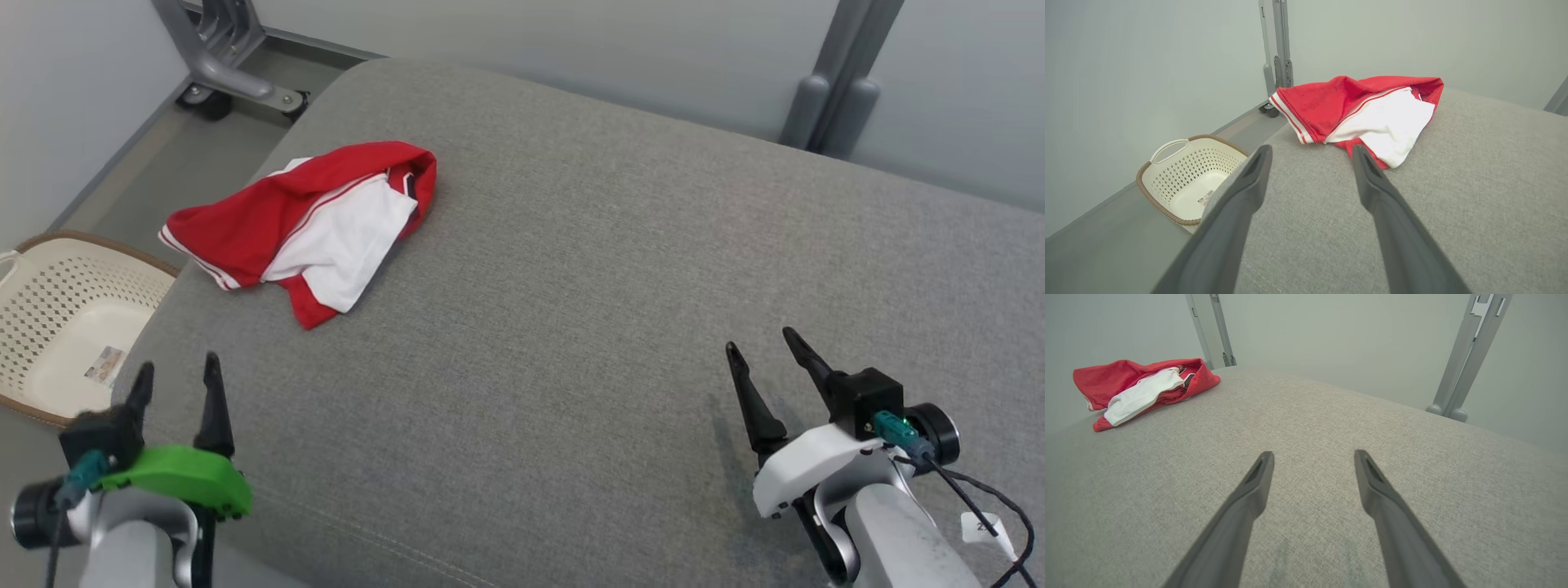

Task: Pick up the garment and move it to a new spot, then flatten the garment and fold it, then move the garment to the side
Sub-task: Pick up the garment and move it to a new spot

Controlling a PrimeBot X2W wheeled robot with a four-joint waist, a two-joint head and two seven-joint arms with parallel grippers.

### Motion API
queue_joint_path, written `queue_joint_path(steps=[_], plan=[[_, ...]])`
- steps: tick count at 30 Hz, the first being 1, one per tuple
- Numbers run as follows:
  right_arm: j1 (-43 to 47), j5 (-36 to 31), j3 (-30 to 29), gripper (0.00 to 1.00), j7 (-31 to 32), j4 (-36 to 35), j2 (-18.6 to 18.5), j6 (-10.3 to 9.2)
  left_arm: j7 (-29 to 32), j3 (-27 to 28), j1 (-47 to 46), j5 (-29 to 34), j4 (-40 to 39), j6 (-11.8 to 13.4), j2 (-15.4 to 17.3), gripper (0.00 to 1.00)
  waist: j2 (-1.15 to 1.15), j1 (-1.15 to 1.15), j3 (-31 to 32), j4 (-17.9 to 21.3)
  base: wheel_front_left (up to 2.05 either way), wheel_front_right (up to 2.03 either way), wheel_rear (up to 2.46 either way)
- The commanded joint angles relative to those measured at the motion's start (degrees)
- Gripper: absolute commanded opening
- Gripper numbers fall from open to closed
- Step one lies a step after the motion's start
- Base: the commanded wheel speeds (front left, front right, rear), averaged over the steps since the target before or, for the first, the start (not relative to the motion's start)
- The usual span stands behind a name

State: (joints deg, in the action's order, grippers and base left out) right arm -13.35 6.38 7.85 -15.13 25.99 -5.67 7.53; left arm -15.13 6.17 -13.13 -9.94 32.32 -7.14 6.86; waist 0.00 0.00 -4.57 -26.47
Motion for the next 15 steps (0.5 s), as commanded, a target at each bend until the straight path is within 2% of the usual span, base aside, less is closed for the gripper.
queue_joint_path(steps=[1,3,8,12,15], plan=[[-0.9,-0.27,-0.08,1.0,0.02,-0.47,-1.02,-0.09,-0.02,-0.39,-2.89,-0.31,1.03,-0.3,1.26,1.0,0.0,0.0,-4.34,3.9,0.0,0.0,0.0],[-2.02,-0.37,-0.07,1.0,0.02,-1.15,-1.96,-0.09,-0.01,-1.88,-7.12,-1.98,3.22,-0.35,2.64,1.0,0.0,0.0,-6.31,5.14,0.0,0.0,0.0],[-4.75,-1.03,-0.27,1.0,0.02,-3.17,-4.5,-0.09,-0.02,-9.84,-16.82,-9.32,9.13,-0.35,7.6,1.0,0.0,0.0,-10.88,8.39,0.0,0.0,0.0],[-6.77,-1.18,-0.07,1.0,0.02,-5.31,-6.31,-0.09,0.44,-16.45,-22.19,-15.95,13.93,-0.37,10.71,1.0,0.0,0.0,-14.1,11.19,0.0,0.0,0.0],[-8.15,-1.33,0.15,1.0,0.02,-6.96,-6.72,-0.09,1.65,-19.45,-24.85,-21.4,17.07,-0.37,13.11,1.0,0.0,0.0,-16.25,13.74,0.0,0.0,0.0]])
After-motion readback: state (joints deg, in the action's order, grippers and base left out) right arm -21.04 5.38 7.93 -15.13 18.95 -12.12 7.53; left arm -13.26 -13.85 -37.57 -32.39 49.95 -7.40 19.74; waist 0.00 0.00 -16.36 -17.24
